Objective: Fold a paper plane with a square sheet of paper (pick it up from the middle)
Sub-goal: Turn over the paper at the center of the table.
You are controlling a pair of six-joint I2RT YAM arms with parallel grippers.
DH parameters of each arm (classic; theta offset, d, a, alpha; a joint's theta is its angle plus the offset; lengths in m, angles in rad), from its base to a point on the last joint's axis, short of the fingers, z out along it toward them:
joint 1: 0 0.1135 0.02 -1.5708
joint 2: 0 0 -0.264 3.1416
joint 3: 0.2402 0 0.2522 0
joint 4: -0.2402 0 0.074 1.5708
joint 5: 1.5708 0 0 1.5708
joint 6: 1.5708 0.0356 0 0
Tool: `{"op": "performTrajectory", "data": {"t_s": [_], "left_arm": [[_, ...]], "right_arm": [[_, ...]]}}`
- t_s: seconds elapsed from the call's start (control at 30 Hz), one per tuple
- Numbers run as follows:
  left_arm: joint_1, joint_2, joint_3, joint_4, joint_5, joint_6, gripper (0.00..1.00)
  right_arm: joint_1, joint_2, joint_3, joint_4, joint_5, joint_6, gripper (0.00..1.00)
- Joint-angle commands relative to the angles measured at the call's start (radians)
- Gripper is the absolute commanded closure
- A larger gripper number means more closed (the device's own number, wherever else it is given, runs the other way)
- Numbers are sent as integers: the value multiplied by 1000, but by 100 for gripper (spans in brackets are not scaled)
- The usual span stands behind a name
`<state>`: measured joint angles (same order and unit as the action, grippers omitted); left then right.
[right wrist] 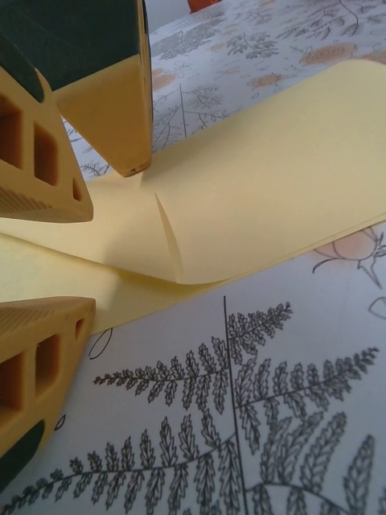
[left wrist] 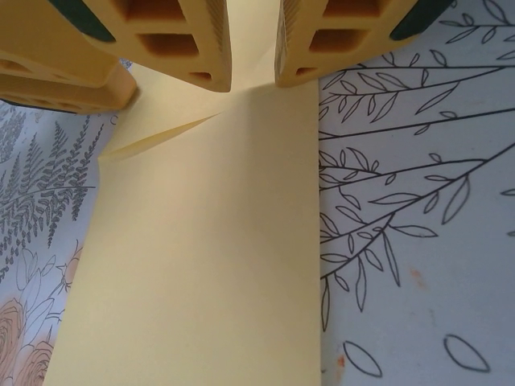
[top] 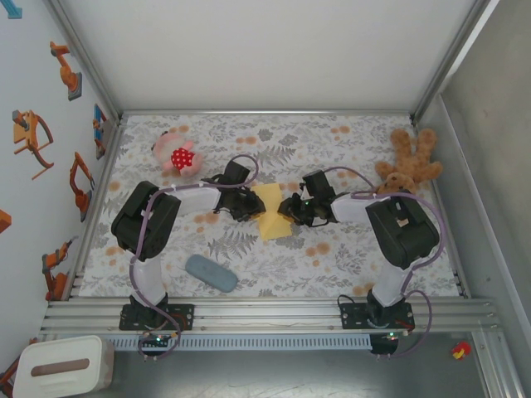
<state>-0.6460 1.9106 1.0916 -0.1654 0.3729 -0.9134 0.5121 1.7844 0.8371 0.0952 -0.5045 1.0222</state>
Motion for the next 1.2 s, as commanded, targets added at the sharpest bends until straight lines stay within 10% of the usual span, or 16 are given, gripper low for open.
{"op": "performTrajectory", "data": {"t_s": [0.0,1.17], "left_arm": [[5,23,-30,-29,-28,-20,79],[6,13,-38,-38,-34,-25,86]], "right_arm": [[12,19,15,13,7,16,73],[28,-10,-28,154,-35,6,85]]}}
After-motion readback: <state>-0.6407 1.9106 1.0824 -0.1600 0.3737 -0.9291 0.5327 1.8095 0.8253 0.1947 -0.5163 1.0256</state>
